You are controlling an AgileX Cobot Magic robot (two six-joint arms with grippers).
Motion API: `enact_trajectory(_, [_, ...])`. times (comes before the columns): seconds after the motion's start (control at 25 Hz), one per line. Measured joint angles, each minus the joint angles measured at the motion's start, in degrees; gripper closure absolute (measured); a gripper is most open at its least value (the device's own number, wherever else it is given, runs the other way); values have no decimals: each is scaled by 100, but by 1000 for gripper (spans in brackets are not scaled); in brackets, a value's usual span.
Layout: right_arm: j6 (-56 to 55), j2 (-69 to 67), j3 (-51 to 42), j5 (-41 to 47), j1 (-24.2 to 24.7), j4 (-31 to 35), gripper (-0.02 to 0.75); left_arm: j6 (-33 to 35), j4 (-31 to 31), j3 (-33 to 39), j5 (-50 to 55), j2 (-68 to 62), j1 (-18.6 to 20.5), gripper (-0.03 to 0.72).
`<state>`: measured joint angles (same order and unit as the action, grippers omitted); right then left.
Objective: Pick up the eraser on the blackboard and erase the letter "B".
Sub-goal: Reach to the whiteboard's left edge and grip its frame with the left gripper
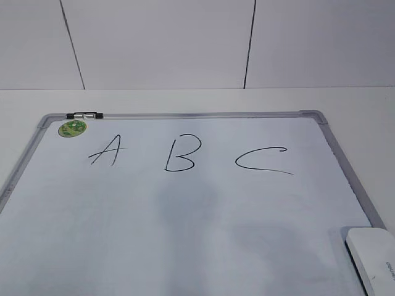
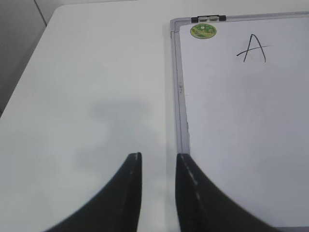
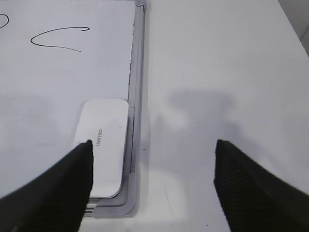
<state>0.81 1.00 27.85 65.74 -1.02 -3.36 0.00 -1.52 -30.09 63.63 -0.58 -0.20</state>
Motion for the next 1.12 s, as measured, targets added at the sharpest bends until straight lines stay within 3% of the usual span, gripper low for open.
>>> enact_trajectory(0.6, [0,0,0,0,0,0,152,0,152,0,0,-198,0,489])
enact_trajectory(1.12, [0,0,0,0,0,0,152,0,231,-1064,0,-2784,0,486])
